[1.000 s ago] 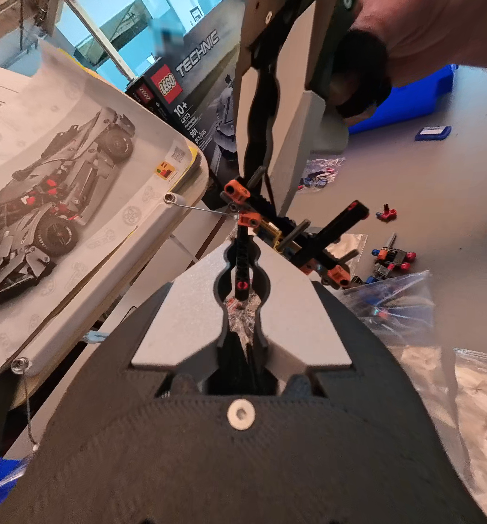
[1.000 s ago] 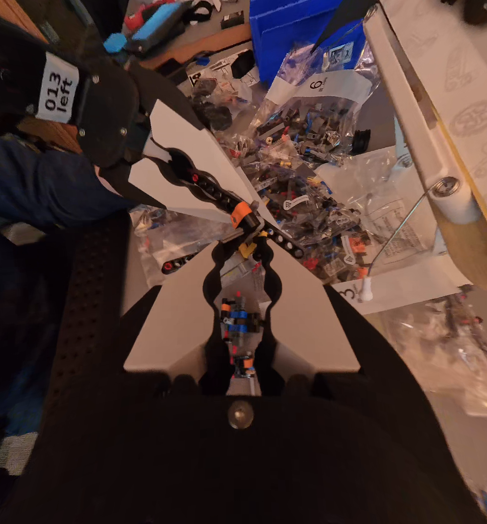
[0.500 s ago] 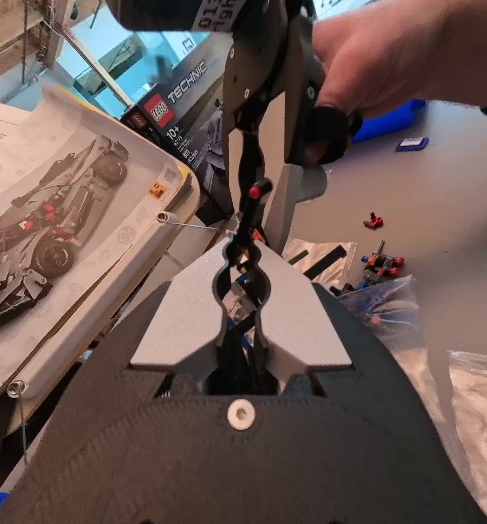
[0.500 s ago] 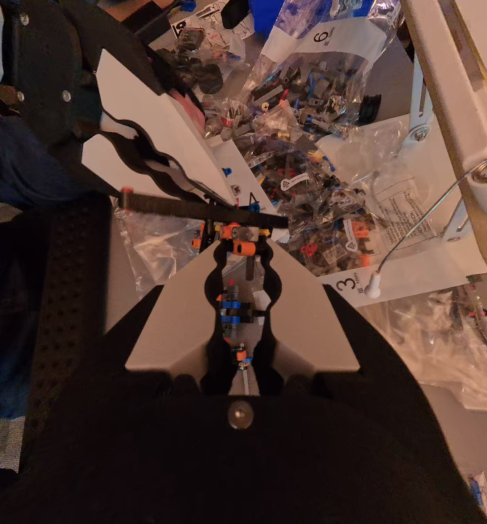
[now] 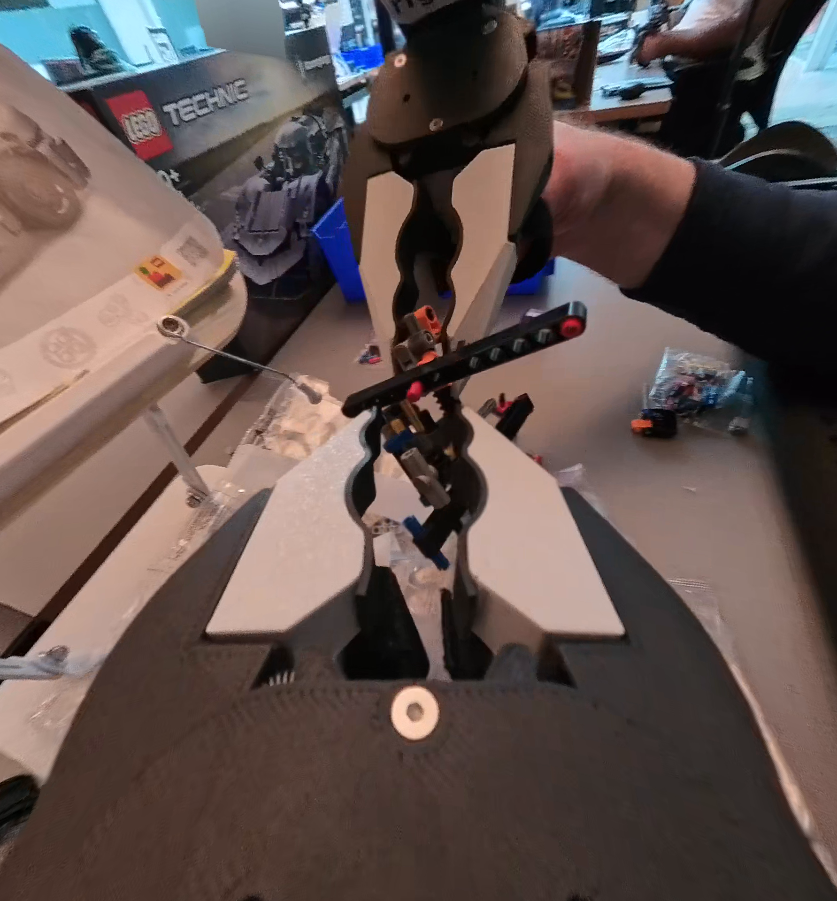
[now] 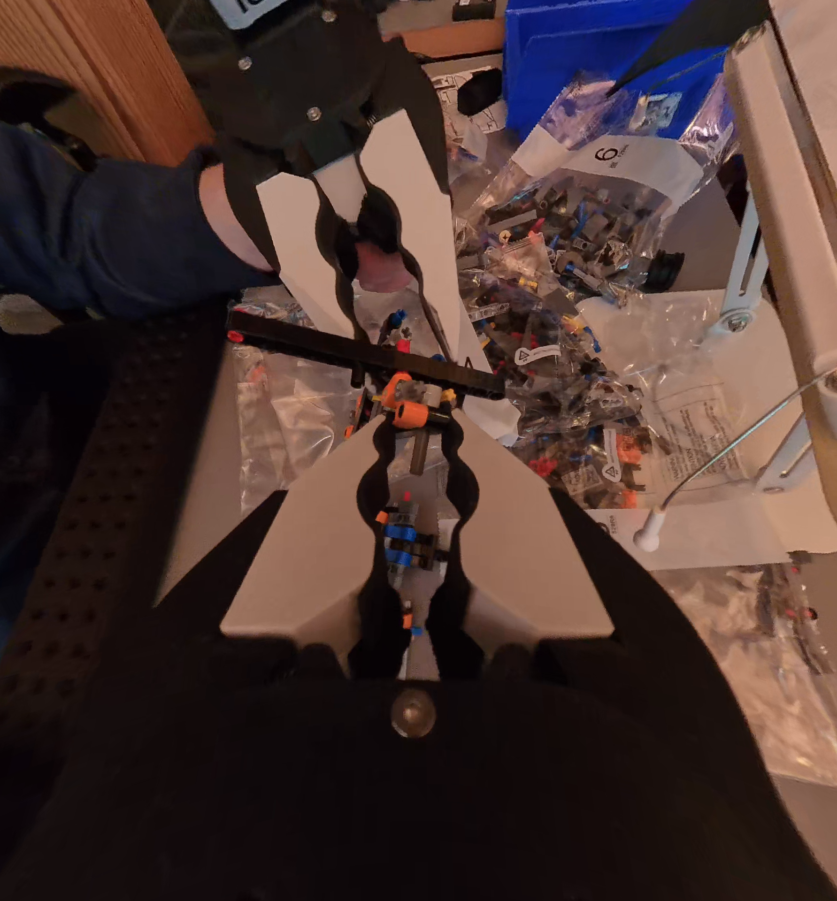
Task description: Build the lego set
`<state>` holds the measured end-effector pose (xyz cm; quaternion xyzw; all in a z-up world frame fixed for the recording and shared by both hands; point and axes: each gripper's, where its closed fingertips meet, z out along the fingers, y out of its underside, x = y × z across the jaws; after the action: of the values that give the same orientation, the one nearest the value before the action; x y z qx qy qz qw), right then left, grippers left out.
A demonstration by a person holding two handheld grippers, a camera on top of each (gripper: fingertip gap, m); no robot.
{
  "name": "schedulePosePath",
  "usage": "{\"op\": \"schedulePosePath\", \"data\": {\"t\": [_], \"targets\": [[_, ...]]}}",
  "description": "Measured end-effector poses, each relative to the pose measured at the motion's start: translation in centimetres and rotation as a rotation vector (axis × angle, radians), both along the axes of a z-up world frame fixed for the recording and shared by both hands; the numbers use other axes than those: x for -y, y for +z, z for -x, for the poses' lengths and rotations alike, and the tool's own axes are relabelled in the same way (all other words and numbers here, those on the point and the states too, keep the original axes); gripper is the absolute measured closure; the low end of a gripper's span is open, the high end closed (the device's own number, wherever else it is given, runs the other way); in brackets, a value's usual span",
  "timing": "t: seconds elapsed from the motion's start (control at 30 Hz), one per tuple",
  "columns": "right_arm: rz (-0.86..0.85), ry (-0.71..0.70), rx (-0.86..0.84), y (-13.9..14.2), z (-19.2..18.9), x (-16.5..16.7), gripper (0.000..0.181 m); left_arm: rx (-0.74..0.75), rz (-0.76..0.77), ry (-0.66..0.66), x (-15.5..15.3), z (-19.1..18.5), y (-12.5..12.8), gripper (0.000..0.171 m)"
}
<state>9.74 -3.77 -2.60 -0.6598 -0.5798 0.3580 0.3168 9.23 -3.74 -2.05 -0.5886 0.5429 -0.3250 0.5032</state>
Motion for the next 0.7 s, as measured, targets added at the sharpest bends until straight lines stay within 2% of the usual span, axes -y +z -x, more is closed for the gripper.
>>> {"op": "schedulePosePath", "data": {"t": [0.1, 0.2, 0.23, 0.27, 0.4, 0.5, 0.53, 0.7], "targets": [[-0.048, 0.019, 0.0, 0.4, -0.2, 0.4, 0.165, 0.015, 0.031, -0.053, 0.8, 0.0, 0.1, 0.149], [-0.099, 0.029, 0.012, 0.5, -0.3, 0.6, 0.166, 0.009, 0.056, -0.07, 1.1, 0.0, 0.1, 0.148], [-0.106, 0.027, 0.012, 0.6, -0.3, 0.6, 0.166, 0.006, 0.049, -0.07, 1.1, 0.0, 0.1, 0.151], [-0.108, 0.021, 0.011, 0.7, -0.3, 0.5, 0.165, 0.012, 0.033, -0.08, 1.3, 0.0, 0.3, 0.162], [-0.129, 0.026, 0.041, 0.3, -0.5, 0.6, 0.166, -0.041, 0.01, -0.079, 1.5, -0.1, -0.4, 0.163], [-0.138, 0.028, 0.025, 0.6, -0.6, 0.7, 0.165, -0.017, -0.009, -0.075, 1.4, 0.0, 0.1, 0.163], [-0.137, 0.027, 0.034, 0.6, -0.7, 0.7, 0.165, -0.014, -0.013, -0.064, 1.3, 0.1, 0.2, 0.162], [-0.146, 0.061, 0.064, 0.3, -0.5, 1.4, 0.165, -0.031, -0.1, -0.027, 1.0, -0.3, 0.3, 0.133]]}}
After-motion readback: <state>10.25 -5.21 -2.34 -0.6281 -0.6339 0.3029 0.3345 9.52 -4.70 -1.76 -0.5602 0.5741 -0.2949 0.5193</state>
